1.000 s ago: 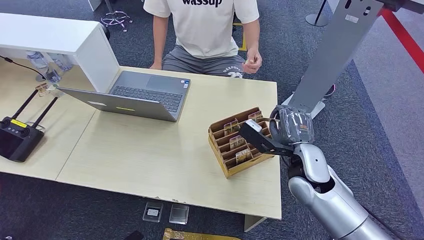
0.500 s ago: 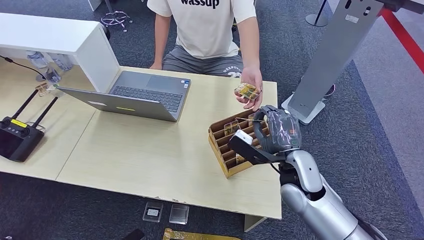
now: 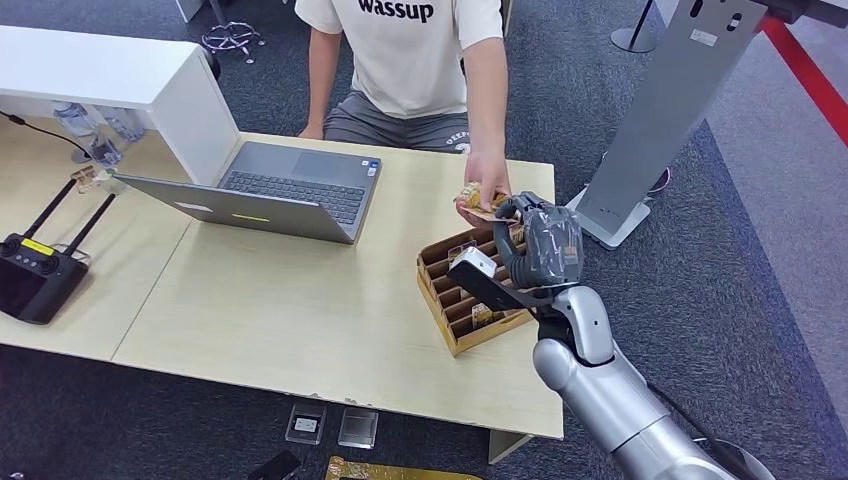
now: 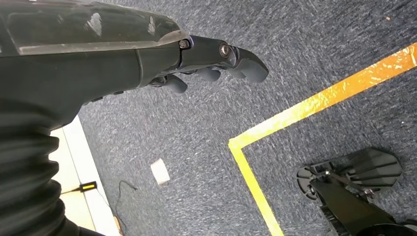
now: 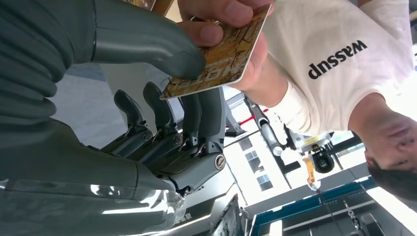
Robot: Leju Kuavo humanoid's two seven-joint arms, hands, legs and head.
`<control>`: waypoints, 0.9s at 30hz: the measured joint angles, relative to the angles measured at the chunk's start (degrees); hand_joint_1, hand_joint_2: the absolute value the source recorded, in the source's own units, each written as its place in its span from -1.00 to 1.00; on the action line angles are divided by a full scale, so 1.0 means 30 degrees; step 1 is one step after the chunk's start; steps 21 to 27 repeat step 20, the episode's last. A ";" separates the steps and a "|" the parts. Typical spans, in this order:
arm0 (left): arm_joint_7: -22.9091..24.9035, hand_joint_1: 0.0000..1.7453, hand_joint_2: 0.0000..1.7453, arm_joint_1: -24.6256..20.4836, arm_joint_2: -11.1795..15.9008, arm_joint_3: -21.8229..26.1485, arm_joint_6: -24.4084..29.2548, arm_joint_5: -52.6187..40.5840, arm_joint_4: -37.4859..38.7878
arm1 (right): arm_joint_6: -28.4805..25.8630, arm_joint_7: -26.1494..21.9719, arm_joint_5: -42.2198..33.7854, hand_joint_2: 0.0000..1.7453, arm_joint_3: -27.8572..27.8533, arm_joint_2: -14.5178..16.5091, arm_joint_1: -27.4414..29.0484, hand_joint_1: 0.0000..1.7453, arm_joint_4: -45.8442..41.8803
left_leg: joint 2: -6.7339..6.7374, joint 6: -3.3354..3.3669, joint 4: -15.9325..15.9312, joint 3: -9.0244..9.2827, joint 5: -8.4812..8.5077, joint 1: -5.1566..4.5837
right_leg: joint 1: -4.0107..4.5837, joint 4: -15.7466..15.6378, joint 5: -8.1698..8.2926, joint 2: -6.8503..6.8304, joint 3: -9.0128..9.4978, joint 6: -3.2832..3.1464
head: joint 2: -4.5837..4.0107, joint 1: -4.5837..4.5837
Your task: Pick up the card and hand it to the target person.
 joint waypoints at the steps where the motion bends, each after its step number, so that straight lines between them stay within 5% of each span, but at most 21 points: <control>1: 0.0015 -1.00 1.00 -0.0010 -0.0018 0.0000 -0.0002 -0.0009 0.0000 | -0.0164 -0.0098 -0.0053 1.00 -0.0033 0.0117 -0.0022 0.66 0.0288 | 0.0000 0.0000 0.0000 0.0000 0.0000 0.0000 | 0.0000 0.0000 0.0000 0.0000 0.0000 0.0000 | 0.0000 0.0000; 4: 0.0051 -1.00 1.00 -0.0036 -0.0071 0.0000 -0.0123 -0.0002 -0.0003 | -0.0419 -0.0342 -0.0149 1.00 -0.0115 0.0410 -0.0069 0.66 0.1095 | 0.0000 0.0000 0.0000 0.0002 0.0000 0.0000 | 0.0000 0.0000 0.0000 0.0001 -0.0001 0.0000 | 0.0000 -0.0002; 8: -0.0029 -1.00 1.00 -0.0070 -0.0104 0.0000 -0.0568 0.0100 -0.0007 | -0.0446 -0.0577 -0.0310 1.00 -0.0241 0.0696 -0.0075 -1.00 0.2031 | 0.0000 0.0000 0.0000 0.0004 0.0000 0.0000 | 0.0000 0.0000 0.0000 0.0001 0.0000 0.0000 | 0.0000 0.0006; 10: -0.0055 -1.00 1.00 -0.0084 -0.0111 0.0000 -0.0714 0.0099 -0.0007 | -0.0432 -0.0687 -0.0479 1.00 -0.0264 0.0800 -0.0050 -1.00 0.2387 | 0.0001 0.0000 0.0000 0.0004 0.0000 0.0000 | 0.0000 0.0000 0.0000 0.0002 -0.0001 0.0000 | 0.0000 0.0004; 14: -0.0331 -1.00 -1.00 -0.0100 -0.0115 0.0000 -0.0790 0.0057 -0.0007 | -0.0022 -0.1457 -0.1985 1.00 -0.0355 0.0951 0.0135 -1.00 0.2835 | 0.0001 0.0000 0.0001 0.0004 0.0000 0.0000 | 0.0000 0.0000 0.0000 0.0001 -0.0002 0.0000 | 0.0000 -0.0002; 19: -0.0392 -1.00 -1.00 -0.0050 -0.0115 0.0000 -0.0361 0.0319 -0.0007 | 0.0976 -0.3111 -0.5793 1.00 -0.0907 0.1022 0.0840 -1.00 0.2692 | 0.0001 0.0000 0.0000 0.0003 0.0000 0.0000 | 0.0000 -0.0001 0.0000 0.0002 -0.0004 0.0000 | 0.0000 0.0002; 27: -0.0392 -1.00 -1.00 -0.0038 -0.0115 0.0000 -0.0323 0.0338 -0.0007 | 0.1035 -0.3195 -0.6060 1.00 -0.0965 0.1019 0.0917 -1.00 0.2637 | 0.0001 0.0000 0.0000 0.0003 0.0000 0.0000 | 0.0000 -0.0001 -0.0001 0.0003 -0.0005 0.0000 | 0.0000 0.0004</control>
